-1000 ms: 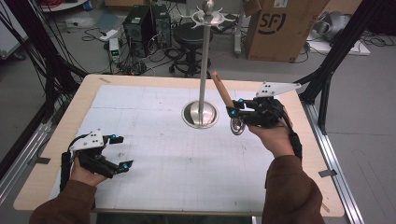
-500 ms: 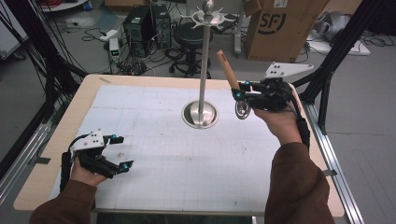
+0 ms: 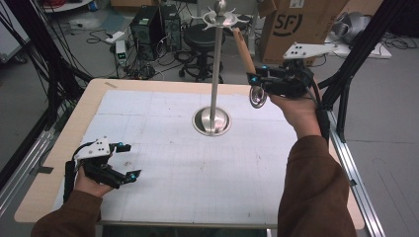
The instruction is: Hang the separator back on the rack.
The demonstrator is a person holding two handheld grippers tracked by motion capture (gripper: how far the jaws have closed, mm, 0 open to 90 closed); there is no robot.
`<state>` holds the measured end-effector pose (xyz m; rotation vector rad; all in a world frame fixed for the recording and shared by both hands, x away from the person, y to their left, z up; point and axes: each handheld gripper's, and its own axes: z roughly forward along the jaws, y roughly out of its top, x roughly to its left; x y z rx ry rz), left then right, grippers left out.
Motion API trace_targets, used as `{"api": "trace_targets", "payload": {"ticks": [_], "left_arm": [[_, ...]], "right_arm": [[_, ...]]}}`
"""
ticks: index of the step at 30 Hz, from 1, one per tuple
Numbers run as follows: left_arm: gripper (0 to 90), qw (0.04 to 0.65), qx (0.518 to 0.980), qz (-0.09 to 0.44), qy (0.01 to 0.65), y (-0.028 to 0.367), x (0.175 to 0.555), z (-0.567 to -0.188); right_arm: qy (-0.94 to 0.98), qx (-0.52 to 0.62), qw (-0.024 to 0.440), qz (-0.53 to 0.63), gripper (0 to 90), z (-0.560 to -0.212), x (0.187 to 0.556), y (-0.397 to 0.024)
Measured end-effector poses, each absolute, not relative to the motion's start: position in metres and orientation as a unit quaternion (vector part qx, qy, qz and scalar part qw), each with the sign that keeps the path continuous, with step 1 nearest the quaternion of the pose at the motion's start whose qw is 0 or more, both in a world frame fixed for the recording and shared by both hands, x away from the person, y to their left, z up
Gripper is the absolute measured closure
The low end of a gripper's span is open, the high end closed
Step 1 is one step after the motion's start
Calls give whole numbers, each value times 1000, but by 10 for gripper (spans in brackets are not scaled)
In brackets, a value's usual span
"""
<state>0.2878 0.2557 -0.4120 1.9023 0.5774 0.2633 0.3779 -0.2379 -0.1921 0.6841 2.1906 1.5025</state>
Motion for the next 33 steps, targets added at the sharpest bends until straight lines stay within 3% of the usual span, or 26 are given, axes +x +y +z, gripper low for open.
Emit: {"api": "trace_targets", "payload": {"ticks": [33], "left_arm": [[17, 537, 800, 110, 242, 256, 288, -412]], "right_arm": [[778, 271, 190, 534, 686, -194, 403, -230]]}}
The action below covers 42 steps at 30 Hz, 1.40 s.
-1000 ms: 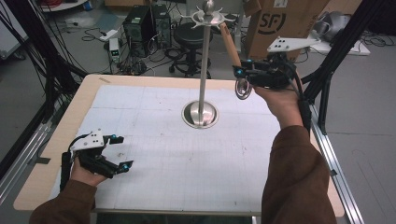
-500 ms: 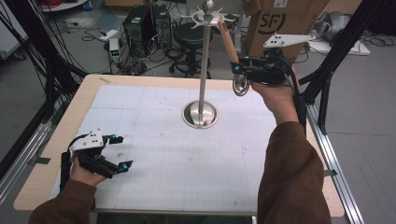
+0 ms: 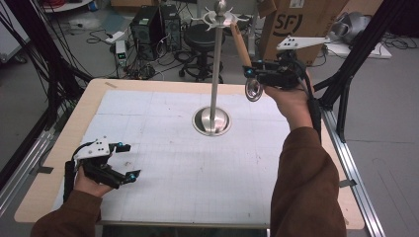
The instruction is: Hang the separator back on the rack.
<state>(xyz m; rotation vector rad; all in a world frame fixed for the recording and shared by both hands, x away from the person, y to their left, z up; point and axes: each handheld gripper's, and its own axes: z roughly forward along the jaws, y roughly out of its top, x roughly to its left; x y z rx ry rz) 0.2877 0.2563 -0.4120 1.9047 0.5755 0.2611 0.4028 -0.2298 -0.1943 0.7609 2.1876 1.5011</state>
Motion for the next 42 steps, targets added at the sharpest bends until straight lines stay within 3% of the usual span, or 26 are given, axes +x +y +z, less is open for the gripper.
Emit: {"api": "trace_targets", "payload": {"ticks": [36, 42], "left_arm": [[17, 538, 800, 110, 243, 258, 288, -412], [17, 538, 800, 108, 243, 257, 288, -413]], "right_arm": [[792, 277, 168, 518, 683, -207, 428, -208], [794, 279, 172, 513, 651, -208, 427, -207]]}}
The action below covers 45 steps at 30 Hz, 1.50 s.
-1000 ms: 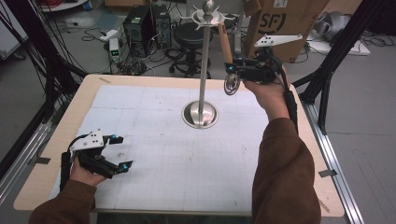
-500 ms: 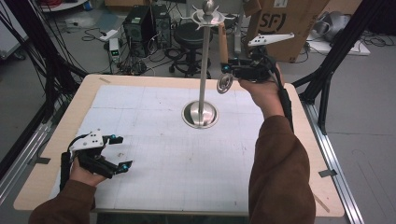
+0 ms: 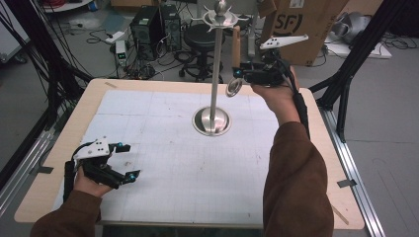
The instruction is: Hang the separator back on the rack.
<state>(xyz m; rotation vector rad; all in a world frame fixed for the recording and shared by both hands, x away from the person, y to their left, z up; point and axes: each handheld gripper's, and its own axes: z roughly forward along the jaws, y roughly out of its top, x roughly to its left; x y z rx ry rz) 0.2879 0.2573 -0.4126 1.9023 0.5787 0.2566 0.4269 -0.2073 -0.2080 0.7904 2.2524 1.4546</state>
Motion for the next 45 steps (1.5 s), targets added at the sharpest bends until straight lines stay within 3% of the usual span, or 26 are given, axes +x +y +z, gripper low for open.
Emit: {"api": "trace_targets", "payload": {"ticks": [13, 29, 45], "left_arm": [[17, 537, 801, 107, 241, 257, 288, -413], [17, 537, 801, 104, 242, 256, 287, -413], [16, 540, 799, 107, 244, 256, 287, -412]], "right_arm": [[806, 281, 193, 484, 468, -207, 413, -209], [811, 280, 187, 479, 376, -223, 388, -217], [809, 266, 170, 496, 340, -251, 360, -223]]}}
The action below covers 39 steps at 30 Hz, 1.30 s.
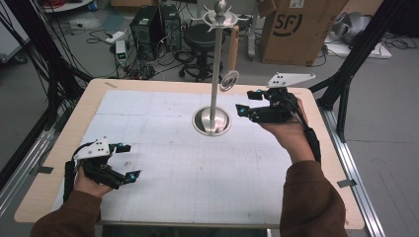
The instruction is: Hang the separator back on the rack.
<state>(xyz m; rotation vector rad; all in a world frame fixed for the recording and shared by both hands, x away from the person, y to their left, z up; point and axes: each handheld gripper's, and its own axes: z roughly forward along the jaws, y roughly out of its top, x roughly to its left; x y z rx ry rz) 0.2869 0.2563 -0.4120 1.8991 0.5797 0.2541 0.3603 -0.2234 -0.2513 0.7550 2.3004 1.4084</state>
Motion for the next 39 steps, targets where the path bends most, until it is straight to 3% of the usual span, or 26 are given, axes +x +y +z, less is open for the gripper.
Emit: {"api": "trace_targets", "payload": {"ticks": [21, 39], "left_arm": [[16, 541, 799, 106, 240, 257, 287, -411], [16, 547, 796, 105, 239, 258, 286, -411]], "right_arm": [[807, 270, 154, 502, 287, -300, 333, -240], [812, 258, 134, 506, 240, -339, 314, -230]]}}
